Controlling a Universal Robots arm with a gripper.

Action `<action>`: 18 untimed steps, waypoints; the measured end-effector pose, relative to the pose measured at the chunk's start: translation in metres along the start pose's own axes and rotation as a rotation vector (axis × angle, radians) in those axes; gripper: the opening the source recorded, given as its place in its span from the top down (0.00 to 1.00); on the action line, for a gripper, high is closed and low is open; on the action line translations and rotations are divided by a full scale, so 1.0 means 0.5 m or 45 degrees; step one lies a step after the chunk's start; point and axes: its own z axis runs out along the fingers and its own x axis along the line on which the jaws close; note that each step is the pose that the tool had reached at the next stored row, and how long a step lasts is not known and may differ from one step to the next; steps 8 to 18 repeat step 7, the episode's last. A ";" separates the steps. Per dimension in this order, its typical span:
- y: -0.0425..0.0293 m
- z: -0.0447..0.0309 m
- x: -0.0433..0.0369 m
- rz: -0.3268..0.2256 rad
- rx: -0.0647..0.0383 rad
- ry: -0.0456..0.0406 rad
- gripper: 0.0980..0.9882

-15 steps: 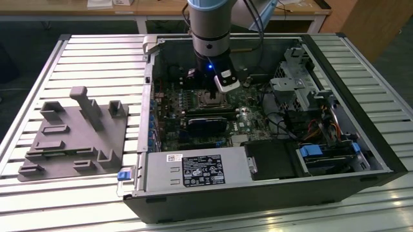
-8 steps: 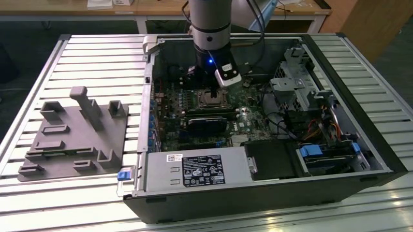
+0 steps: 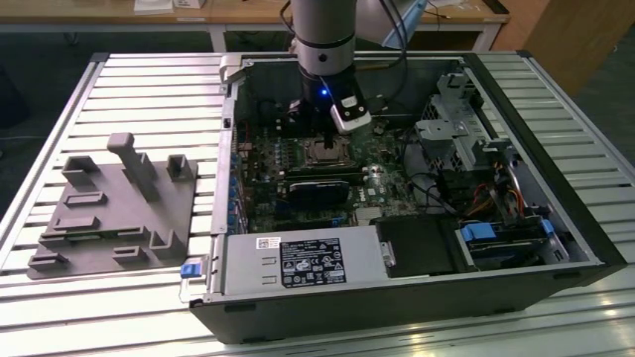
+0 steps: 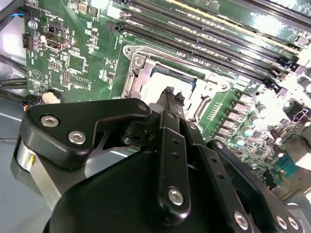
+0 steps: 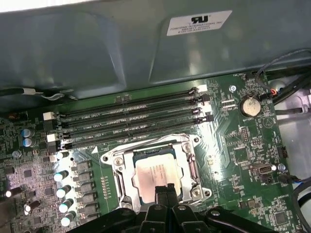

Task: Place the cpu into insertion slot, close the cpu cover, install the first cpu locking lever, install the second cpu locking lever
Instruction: 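Install the second cpu locking lever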

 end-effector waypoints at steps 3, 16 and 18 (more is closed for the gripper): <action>0.001 0.000 -0.001 0.000 0.000 0.001 0.99; 0.001 0.000 -0.001 0.000 0.000 0.001 0.99; 0.001 0.000 -0.001 0.000 0.000 0.001 0.99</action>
